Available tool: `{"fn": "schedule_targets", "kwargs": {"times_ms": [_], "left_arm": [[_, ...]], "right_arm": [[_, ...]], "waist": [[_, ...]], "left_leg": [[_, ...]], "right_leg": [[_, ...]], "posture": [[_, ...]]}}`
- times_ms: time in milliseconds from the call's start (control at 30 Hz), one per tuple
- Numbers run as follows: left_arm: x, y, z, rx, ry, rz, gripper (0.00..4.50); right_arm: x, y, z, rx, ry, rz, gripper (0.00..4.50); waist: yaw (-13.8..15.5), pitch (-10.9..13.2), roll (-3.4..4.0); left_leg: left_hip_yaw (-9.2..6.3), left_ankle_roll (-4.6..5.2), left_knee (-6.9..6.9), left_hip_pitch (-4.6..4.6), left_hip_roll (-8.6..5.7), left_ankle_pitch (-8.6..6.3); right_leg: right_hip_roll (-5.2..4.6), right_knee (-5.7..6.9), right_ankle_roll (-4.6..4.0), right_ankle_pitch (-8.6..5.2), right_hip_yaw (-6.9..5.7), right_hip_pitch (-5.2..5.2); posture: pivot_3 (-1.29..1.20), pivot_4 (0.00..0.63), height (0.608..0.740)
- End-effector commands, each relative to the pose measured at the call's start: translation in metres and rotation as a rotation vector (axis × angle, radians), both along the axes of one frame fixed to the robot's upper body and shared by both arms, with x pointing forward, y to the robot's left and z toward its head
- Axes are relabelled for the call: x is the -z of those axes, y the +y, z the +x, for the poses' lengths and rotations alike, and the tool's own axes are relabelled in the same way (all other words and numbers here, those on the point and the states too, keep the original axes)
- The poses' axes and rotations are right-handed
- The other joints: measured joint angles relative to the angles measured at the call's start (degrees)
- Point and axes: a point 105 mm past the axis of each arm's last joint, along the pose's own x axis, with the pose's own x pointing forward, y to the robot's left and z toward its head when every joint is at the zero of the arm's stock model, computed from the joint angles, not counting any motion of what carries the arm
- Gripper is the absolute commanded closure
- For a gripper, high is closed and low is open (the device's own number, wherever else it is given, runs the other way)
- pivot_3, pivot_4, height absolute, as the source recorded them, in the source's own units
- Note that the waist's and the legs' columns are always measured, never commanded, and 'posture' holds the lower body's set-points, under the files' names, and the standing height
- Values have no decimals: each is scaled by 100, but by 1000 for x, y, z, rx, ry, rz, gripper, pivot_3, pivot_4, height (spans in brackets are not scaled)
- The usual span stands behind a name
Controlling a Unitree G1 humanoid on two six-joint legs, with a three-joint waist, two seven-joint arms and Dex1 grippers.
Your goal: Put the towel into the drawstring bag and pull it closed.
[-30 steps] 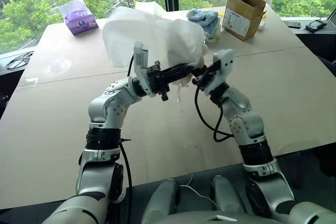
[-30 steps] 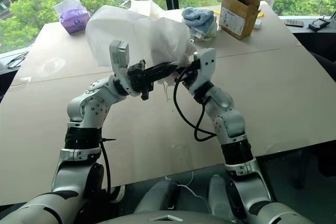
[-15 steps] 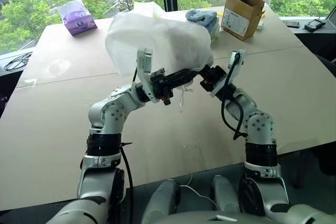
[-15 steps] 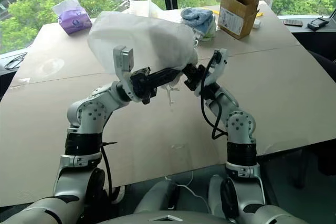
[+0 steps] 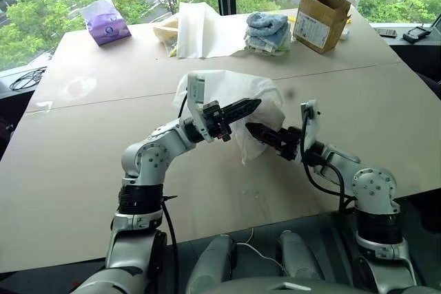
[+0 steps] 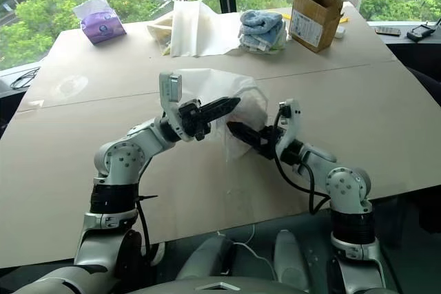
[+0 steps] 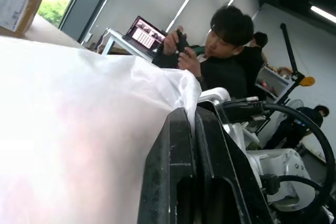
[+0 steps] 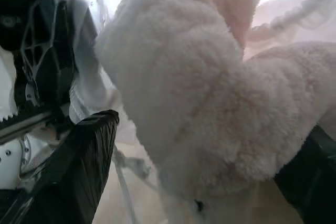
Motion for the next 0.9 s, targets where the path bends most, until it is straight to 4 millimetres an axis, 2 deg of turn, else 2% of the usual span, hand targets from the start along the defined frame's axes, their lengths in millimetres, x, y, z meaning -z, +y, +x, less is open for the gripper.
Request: {"fn": "schedule_targets", "kwargs": {"times_ms": [33,67,167,267,433,600,900], "left_arm": [[-7,3,2,-8,-38,-3,4500],[-6,3,3,-7,-38,-1,4500],[-5,4,4,-5,-37,4,4500],[0,6,3,1,-38,28,4500],[8,9,-5,60,-46,78,4500],[10,7,-13,131,-37,78,4500],[12,-1,-23,205,-15,73,4500]], "right_arm": [[-14,3,-8,-38,-92,-6,30],[-14,3,-8,-38,-99,-9,30],[-11,2,-8,-37,-96,-26,791],[-5,-1,-7,-22,-88,-45,2228],[-24,-6,0,20,-97,86,4444],[-38,-4,13,37,-72,222,4444],[-29,29,16,-68,-29,226,4444]], "waist": [[1,0,0],[1,0,0],[16,1,-1],[64,1,-1],[72,1,-1],[68,1,-1],[53,1,-1]], "left_leg": [[0,0,0,0,0,0],[0,0,0,0,0,0],[0,0,0,0,1,0],[0,0,0,0,0,0],[0,0,-1,0,1,0],[-1,0,-2,0,2,0],[0,0,-3,0,2,0]], "right_leg": [[0,0,0,0,0,0],[0,0,0,0,0,0],[-1,0,0,0,0,0],[-1,0,0,0,0,0],[-2,-1,0,0,1,0],[-1,-2,0,0,0,0],[-1,-3,0,0,0,-1]], "posture": [[0,150,740],[0,150,740],[0,150,740],[0,150,740],[0,150,740],[0,150,740],[0,150,740]]}}
